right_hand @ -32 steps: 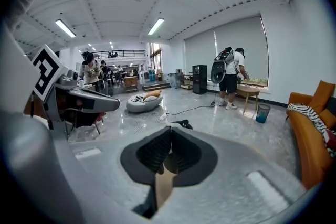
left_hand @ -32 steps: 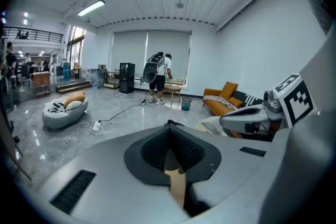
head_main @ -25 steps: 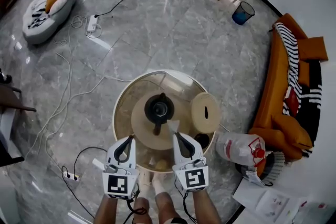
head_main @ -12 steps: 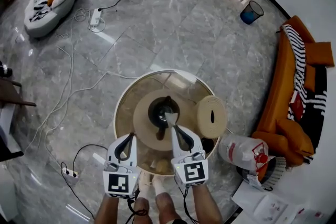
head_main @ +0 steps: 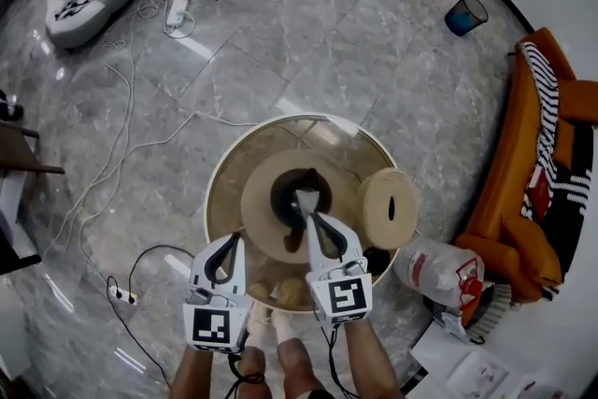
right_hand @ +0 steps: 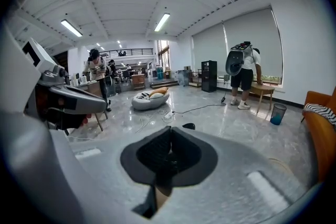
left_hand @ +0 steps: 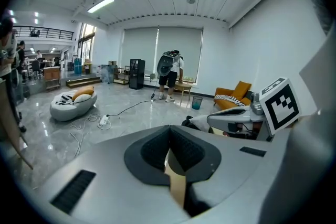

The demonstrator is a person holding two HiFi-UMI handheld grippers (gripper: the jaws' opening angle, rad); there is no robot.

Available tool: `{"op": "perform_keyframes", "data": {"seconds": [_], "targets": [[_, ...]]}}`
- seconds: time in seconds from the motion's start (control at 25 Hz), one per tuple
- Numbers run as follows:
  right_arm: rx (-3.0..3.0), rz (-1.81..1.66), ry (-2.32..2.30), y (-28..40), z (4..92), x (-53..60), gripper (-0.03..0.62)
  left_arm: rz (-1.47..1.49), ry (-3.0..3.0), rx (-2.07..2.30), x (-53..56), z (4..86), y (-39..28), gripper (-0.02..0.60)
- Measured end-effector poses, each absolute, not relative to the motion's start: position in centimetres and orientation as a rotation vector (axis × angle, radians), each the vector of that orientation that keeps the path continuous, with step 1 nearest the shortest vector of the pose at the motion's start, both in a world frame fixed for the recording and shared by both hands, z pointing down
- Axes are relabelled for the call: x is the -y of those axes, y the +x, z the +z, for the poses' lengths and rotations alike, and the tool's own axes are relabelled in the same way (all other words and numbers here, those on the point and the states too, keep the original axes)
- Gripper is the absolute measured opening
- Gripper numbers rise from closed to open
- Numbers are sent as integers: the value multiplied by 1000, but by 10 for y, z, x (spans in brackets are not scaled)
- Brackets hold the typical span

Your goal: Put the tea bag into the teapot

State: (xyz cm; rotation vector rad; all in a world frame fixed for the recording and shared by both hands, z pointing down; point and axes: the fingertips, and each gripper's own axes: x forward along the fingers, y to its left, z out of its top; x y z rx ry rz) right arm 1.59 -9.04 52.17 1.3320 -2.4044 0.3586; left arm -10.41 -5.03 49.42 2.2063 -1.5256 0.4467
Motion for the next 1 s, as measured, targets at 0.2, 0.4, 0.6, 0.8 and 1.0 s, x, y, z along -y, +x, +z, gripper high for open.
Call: {"op": "perform_keyframes", "data": {"seconds": [0.2, 0.4, 0.6, 0.8, 1.0], "targets": [[2394, 373, 1300, 14, 537, 94, 2, 463, 2184, 1528, 48, 507, -106, 17], [2389, 384, 1282, 15, 544, 94, 2, 488, 2209, 1527, 48, 515, -104, 17], [2392, 396, 1300, 16, 548, 95, 2, 485, 2192, 1527, 45, 516, -105, 17], [2413, 444, 1313, 13, 543, 93, 111, 474, 2164, 1534, 43, 513, -109, 17], [2431, 455, 1340, 13, 539, 92, 229, 472, 2164, 1539, 41, 511, -114, 17]]}}
